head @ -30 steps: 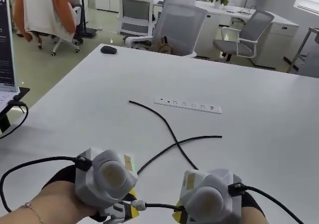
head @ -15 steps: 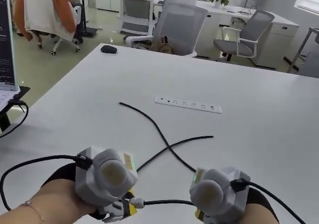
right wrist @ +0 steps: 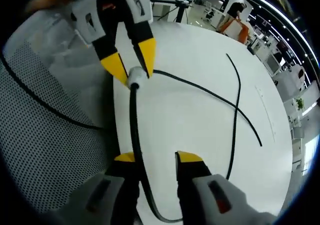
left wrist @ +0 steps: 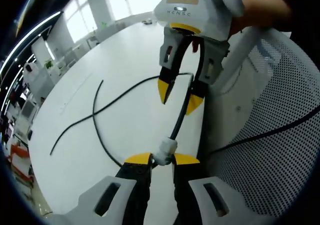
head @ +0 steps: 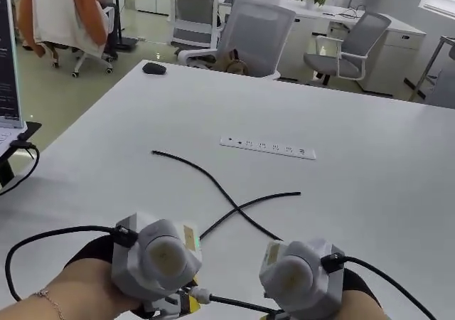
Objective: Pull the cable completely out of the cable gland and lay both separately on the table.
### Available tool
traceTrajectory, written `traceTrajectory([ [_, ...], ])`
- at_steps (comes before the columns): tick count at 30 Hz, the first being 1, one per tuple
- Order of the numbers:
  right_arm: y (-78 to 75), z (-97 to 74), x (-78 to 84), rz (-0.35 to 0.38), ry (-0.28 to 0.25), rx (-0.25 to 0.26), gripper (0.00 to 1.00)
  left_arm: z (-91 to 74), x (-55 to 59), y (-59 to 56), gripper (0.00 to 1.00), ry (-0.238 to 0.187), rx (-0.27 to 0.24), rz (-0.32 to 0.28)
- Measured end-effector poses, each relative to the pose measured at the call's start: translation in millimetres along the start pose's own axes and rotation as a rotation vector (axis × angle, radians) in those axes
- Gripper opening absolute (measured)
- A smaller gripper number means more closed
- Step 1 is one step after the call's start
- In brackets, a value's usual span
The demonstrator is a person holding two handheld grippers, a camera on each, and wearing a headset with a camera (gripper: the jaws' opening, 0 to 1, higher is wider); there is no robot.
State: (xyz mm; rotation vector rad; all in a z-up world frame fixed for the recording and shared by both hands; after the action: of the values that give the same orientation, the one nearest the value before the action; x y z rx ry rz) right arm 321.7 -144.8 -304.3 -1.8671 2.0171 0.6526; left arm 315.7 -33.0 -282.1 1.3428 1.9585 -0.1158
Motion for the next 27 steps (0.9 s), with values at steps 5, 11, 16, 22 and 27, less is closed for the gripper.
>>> traceTrajectory([
  [5, 10.5, 1.8, -9.1, -0.074, -0.035, -0.06, 0.11, -0.4, -5.5, -2.4, 0.17, -0.029, 0.015, -0.011],
  [11, 8.7, 3.4, -6.7, -0.092, -0.015, -0.055, 0.01, -0.8, -6.4, 1.7, 0.17, -0.042, 0.008, -0.028],
  [16, 3.3, 2.6, 0.5, -0.069, 0.023, -0.025, 0.0, 1.0, -2.0, 3.5, 0.17, -0.018, -0.011, -0.002],
  [22, -4.1, 0.1, 11.9, -0.051, 0.094, 0.026, 0.0, 0.3, 1.5, 5.2, 0.17, 0.002, -0.019, -0.009],
  [27, -10.9, -3.8, 24.1, 0.015, 0.137, 0.065, 0.01, 0.5, 2.0, 6.5, 0.17, 0.002, -0.024, -0.013],
])
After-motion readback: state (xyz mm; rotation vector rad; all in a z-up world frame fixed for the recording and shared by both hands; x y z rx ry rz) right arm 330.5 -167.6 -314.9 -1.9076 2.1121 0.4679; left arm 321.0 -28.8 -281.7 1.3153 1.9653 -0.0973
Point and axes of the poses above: the centre of the closed fingertips' face, and the gripper's own axes: z roughly forward along the fingers, y roughly to its left, x roughly out of its underside, the point moved 6 cm from there along -z, roughly backward along the fingers, and after that the axes turned 14 degrees about -x, right-handed, at the moved point
